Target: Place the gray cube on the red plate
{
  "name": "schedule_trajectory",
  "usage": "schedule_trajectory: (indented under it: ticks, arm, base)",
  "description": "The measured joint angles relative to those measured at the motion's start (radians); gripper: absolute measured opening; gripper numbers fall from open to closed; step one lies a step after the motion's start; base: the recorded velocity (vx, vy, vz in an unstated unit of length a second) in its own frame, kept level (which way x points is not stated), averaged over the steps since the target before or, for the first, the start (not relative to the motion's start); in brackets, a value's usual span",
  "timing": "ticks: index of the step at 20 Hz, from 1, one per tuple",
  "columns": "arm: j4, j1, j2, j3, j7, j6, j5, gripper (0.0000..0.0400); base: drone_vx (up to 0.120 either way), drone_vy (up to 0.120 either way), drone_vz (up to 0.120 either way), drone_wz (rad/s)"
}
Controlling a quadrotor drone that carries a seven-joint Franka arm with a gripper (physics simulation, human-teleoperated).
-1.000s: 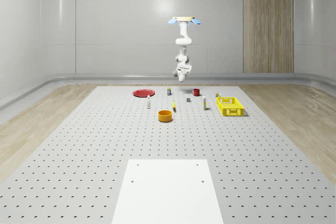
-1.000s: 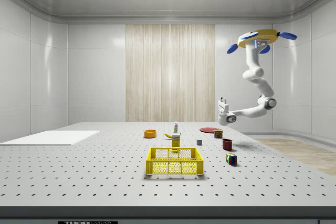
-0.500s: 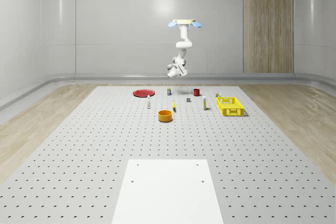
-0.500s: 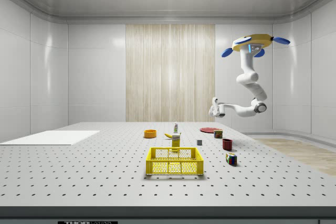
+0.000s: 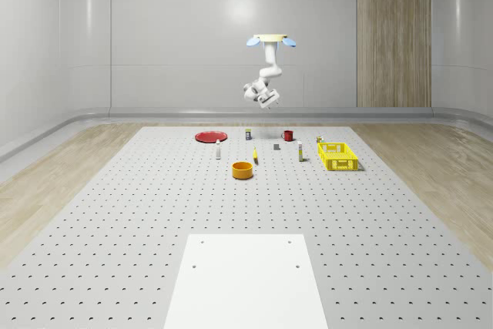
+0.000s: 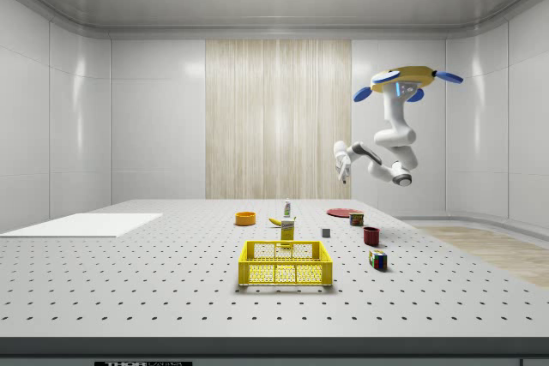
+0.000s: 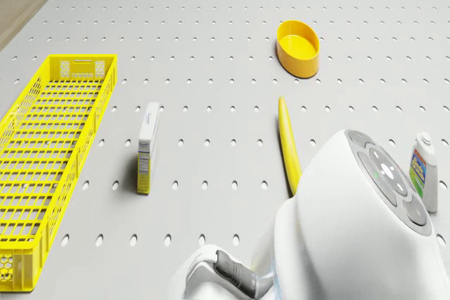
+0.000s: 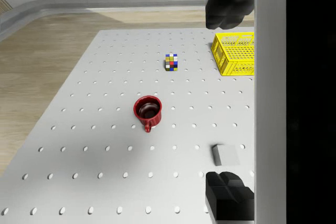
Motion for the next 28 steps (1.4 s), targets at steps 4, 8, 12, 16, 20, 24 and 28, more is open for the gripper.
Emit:
schedule_trajectory:
  ticks: [4,8,12,16,20,24,28]
  arm:
    - [-0.053,-0.166,-0.047,0.088,0.111,-0.077,-0.136,0.0400]
    - [-0.070,-0.265,-0.085,0.136,0.177,-0.117,-0.190,0.0400]
    - [-0.075,-0.321,-0.115,0.163,0.214,-0.129,-0.206,0.0400]
    - [-0.076,-0.353,-0.142,0.181,0.237,-0.126,-0.207,0.0400]
    - [-0.075,-0.373,-0.165,0.193,0.253,-0.114,-0.200,0.0400]
    - [-0.074,-0.386,-0.188,0.203,0.264,-0.099,-0.191,0.0400]
    - [-0.073,-0.396,-0.209,0.212,0.273,-0.081,-0.180,0.0400]
  base:
    - [0.120,0.000,-0.120,0.000]
    - [0.120,0.000,-0.120,0.000]
    - [0.120,0.000,-0.100,0.000]
    - [0.120,0.070,0.000,0.000]
    - [0.010,0.000,-0.110,0.000]
    - [0.050,0.000,-0.120,0.000]
    - [0.080,0.000,-0.120,0.000]
